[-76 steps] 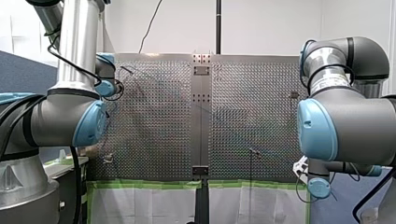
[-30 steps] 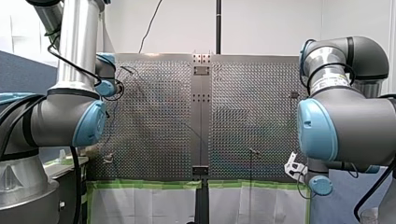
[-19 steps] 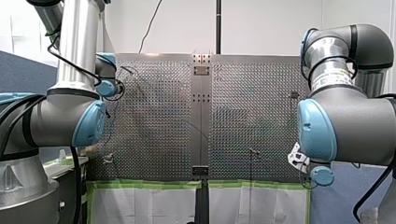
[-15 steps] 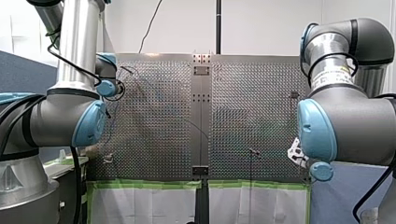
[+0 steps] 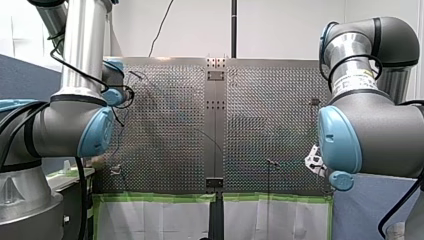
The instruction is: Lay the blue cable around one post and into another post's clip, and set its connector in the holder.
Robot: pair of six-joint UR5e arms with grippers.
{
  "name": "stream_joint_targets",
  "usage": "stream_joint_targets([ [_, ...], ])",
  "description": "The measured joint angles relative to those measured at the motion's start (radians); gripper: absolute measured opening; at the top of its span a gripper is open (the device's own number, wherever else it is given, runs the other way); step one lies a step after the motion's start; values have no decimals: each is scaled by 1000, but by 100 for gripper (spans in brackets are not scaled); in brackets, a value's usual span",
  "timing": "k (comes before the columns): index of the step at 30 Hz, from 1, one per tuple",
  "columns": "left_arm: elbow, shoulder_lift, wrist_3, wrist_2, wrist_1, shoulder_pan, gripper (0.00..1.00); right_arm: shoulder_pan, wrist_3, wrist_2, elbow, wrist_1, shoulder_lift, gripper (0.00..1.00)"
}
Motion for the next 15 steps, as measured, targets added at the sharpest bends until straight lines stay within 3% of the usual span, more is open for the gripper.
stream_joint_targets([
  [11, -75, -4, -87, -47, 87, -3, 98, 14, 0, -1, 0, 5, 0, 0],
  [15, -82, -29, -125, -39, 117, -12, 98, 19, 0, -1, 0, 6, 0, 0],
])
